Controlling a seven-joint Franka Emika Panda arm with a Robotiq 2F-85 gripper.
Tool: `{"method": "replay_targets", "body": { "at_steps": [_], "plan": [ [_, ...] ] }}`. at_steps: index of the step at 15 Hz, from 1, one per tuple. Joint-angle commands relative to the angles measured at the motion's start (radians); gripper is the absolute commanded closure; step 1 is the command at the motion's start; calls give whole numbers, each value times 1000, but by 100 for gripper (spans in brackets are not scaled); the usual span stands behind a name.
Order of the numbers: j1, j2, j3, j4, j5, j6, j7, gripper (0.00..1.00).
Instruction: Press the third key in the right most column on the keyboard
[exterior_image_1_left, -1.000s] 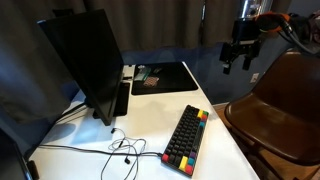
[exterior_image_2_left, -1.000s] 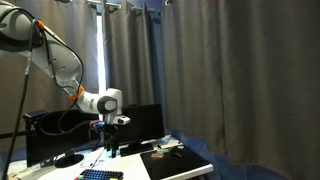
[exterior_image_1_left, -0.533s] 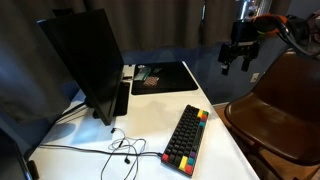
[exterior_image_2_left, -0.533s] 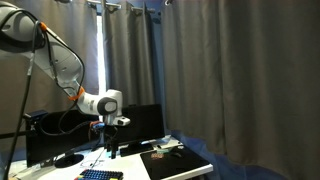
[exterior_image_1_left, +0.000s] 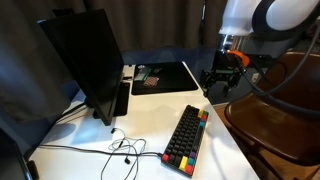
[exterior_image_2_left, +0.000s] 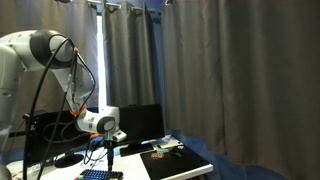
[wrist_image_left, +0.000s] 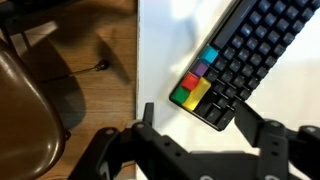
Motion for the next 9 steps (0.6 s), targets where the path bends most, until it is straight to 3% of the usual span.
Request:
{"method": "replay_targets", "body": {
  "at_steps": [1,7,9],
  "plan": [
    [63,113,-61,54,-78,101,142,50],
    [152,211,-163,121,-142,144,260,90],
    [172,229,-181,139,-146,140,280,95]
  ]
}}
